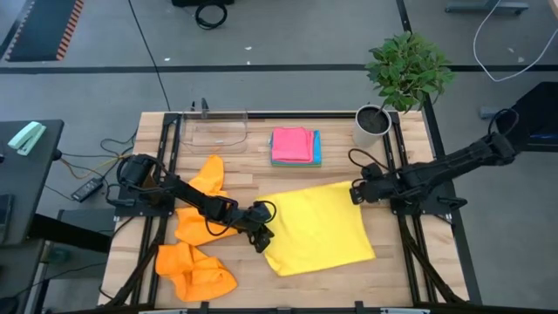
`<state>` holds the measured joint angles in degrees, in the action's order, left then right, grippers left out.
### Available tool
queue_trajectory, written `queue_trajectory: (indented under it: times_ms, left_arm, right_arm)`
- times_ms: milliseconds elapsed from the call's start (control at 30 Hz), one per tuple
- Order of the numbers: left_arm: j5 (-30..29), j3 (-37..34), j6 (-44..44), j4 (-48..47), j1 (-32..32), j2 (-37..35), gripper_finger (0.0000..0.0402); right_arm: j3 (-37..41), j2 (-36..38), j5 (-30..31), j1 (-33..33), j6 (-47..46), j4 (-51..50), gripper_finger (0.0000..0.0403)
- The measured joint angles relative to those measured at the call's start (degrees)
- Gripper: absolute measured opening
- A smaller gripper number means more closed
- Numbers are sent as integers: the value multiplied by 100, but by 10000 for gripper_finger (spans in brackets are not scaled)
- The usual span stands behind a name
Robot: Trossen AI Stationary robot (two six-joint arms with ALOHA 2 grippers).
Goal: Fold microfiber towels
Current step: Fold the yellow towel
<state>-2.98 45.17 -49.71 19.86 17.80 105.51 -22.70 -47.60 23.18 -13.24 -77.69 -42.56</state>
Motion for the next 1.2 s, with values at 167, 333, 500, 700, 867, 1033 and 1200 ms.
queue_trajectory:
  times_ms: [167, 333, 500, 700, 867, 1033, 1200]
  left_arm:
    - [2, -2, 13, 67, -48, -2, 6]
    - [5, -4, 493, 548, -383, -258, 17]
    - [-2, 0, 1147, 607, -936, -505, 6]
    - [50, -13, 1395, 168, -1466, -407, 14]
    - [257, -4, 1660, 123, -1673, -307, 6]
    - [348, 5, 1718, 143, -1702, -140, 13]
    - [569, -2, 1698, 72, -1612, 103, 7]
  right_arm:
    - [-129, -40, -46, 675, 725, -93, 2]
    - [-765, -39, -143, 776, 1284, -286, 2]
    - [-1140, -110, 42, 855, 1304, -916, 1]
    - [-1163, -265, 167, 1401, 1579, -1156, 3]
    - [-1163, -315, -285, 1760, 1787, -1037, 37]
    - [-1164, -302, -315, 1928, 1959, -1043, 101]
    - [-1338, -301, -608, 1761, 1619, -580, 145]
